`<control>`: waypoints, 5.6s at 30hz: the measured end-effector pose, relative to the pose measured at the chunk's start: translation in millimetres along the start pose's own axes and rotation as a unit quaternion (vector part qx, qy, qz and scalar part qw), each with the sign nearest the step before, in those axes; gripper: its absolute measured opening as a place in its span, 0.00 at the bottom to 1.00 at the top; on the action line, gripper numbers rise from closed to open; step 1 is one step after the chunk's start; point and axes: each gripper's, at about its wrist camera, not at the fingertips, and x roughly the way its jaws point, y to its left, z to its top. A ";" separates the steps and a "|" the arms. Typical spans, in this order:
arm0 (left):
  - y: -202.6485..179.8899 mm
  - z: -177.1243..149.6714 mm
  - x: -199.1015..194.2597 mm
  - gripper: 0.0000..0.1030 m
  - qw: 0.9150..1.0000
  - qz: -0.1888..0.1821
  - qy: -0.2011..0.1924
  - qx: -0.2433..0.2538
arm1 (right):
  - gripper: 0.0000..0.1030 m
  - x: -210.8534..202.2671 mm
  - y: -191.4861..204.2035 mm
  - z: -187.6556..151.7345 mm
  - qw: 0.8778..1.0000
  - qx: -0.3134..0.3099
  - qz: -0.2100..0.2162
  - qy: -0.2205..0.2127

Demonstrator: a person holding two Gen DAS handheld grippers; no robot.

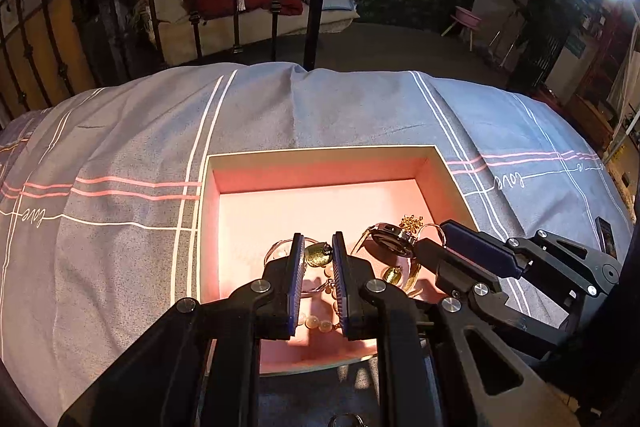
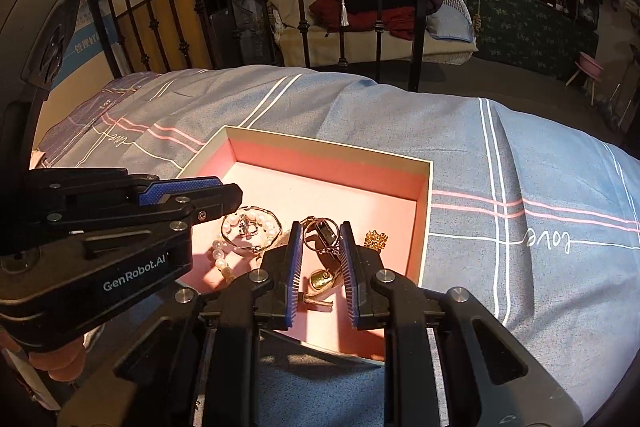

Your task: Organize jewelry

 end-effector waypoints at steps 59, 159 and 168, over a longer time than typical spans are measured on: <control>45.9 -107.8 -31.4 0.23 0.992 -0.085 0.040 -0.080 | 0.58 -26.7 81.2 -100.3 0.993 -0.063 0.057 0.079; 11.7 -28.2 -53.9 0.78 0.997 0.021 -0.063 -0.030 | 0.92 -41.0 12.0 -45.3 0.998 -0.035 -0.048 -0.031; -1.7 -86.7 -162.6 0.94 0.965 0.031 -0.259 -0.003 | 0.94 -143.3 11.9 -99.7 0.972 0.018 -0.095 -0.214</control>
